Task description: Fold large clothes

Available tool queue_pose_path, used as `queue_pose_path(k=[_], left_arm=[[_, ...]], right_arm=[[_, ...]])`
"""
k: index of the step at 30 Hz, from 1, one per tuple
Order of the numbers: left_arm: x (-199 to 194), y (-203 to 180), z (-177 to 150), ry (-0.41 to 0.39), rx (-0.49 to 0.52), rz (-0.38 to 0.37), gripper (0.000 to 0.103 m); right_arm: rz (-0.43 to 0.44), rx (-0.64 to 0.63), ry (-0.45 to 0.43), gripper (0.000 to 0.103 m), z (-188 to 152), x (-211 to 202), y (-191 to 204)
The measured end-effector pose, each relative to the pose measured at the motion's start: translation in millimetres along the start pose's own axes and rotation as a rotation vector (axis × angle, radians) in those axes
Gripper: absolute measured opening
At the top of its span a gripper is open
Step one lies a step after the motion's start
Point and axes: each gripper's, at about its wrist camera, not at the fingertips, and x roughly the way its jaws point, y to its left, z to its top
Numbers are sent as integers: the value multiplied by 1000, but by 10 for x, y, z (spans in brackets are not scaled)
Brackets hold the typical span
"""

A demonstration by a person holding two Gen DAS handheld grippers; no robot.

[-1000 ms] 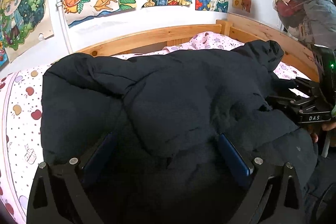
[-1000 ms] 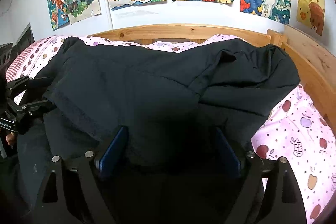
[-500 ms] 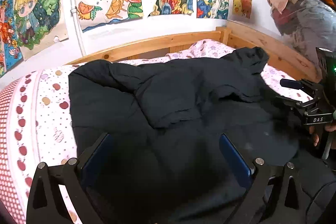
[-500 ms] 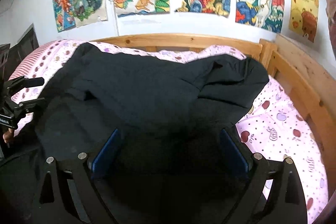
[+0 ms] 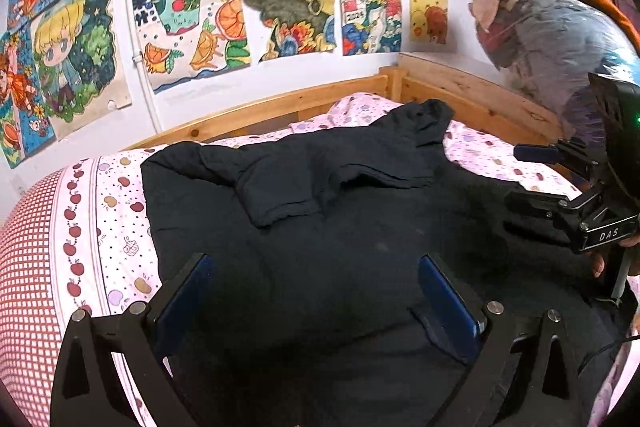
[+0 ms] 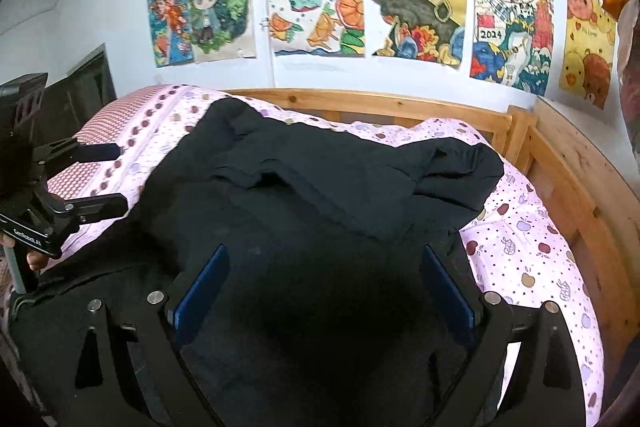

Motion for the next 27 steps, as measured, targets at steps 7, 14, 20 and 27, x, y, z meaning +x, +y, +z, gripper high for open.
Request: queue_pose_path(k=[7, 14, 20, 27], left_arm=[[-332, -251, -116, -24, 36, -14, 103], [-750, -509, -342, -28, 89, -23, 103], [-1068, -733, -624, -22, 159, -71, 103], [-1349, -952, -893, -14, 231, -101, 103]], right_arm=[[23, -57, -8, 93, -160, -424, 165], [54, -77, 2, 93, -377, -865, 315], [84, -114, 27, 93, -622, -1164, 478], [93, -150, 72, 93, -954, -1453, 607]])
